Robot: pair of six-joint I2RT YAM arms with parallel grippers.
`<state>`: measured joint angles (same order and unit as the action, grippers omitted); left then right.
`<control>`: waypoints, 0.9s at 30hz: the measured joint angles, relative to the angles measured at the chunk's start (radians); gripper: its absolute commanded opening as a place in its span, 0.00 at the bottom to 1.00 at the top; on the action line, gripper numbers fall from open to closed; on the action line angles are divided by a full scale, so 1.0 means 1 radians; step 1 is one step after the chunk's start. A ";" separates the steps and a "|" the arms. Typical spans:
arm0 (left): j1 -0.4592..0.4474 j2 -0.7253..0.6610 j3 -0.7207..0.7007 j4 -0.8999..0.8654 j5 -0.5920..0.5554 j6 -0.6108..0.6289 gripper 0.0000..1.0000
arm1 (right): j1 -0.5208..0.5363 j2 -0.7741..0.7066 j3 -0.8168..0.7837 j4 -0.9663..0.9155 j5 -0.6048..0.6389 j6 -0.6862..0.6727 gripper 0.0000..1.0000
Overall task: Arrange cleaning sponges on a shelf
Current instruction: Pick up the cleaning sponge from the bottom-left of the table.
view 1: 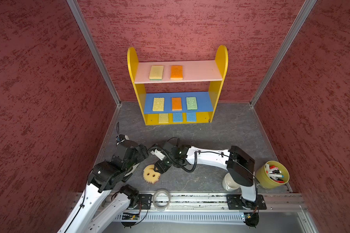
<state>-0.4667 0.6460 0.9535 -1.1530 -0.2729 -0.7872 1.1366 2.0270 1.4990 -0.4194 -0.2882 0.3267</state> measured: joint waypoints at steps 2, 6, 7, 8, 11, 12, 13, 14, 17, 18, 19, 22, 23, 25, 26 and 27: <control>0.011 0.002 -0.002 -0.001 0.002 0.006 0.91 | -0.006 0.048 0.040 0.001 0.005 0.001 0.54; 0.036 0.006 -0.008 -0.001 0.014 0.026 0.91 | -0.016 0.125 0.084 0.001 0.022 0.005 0.48; 0.045 0.009 -0.013 -0.001 0.017 0.034 0.92 | -0.018 0.134 0.085 0.000 0.023 0.006 0.47; 0.053 0.013 -0.018 0.000 0.022 0.037 0.92 | -0.019 0.139 0.086 0.000 0.023 0.006 0.46; 0.072 0.019 -0.030 0.007 0.043 0.045 0.92 | -0.021 0.143 0.100 -0.008 0.031 0.011 0.33; 0.076 0.019 -0.033 0.011 0.049 0.048 0.92 | -0.022 0.143 0.104 -0.010 0.035 0.012 0.25; 0.080 0.019 -0.037 0.016 0.057 0.052 0.92 | -0.022 0.143 0.106 -0.010 0.038 0.012 0.15; 0.084 0.019 -0.039 0.020 0.063 0.055 0.92 | -0.021 0.143 0.106 -0.009 0.042 0.015 0.08; 0.091 0.019 -0.045 0.032 0.074 0.066 0.92 | -0.024 0.140 0.096 0.002 0.050 0.028 0.07; 0.092 0.018 -0.047 0.035 0.079 0.070 0.92 | -0.025 0.137 0.090 0.007 0.050 0.031 0.07; 0.092 0.016 -0.050 0.044 0.085 0.076 0.92 | -0.029 0.129 0.081 0.011 0.052 0.034 0.06; 0.092 0.012 -0.055 0.064 0.113 0.093 0.91 | -0.046 0.089 0.045 0.003 0.055 0.043 0.05; 0.092 0.013 -0.055 0.077 0.127 0.098 0.91 | -0.054 0.067 0.034 -0.005 0.056 0.048 0.05; 0.092 0.020 -0.055 0.107 0.159 0.111 0.90 | -0.078 0.011 0.019 -0.034 0.056 0.055 0.05; 0.092 0.027 -0.054 0.118 0.173 0.115 0.90 | -0.094 -0.020 0.017 -0.052 0.057 0.057 0.05; 0.090 0.040 -0.051 0.133 0.192 0.121 0.88 | -0.115 -0.059 0.017 -0.071 0.061 0.059 0.05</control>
<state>-0.3767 0.6857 0.9024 -1.0203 -0.0814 -0.6666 1.0214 1.9682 1.5162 -0.4904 -0.2272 0.3855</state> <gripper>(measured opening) 0.900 0.065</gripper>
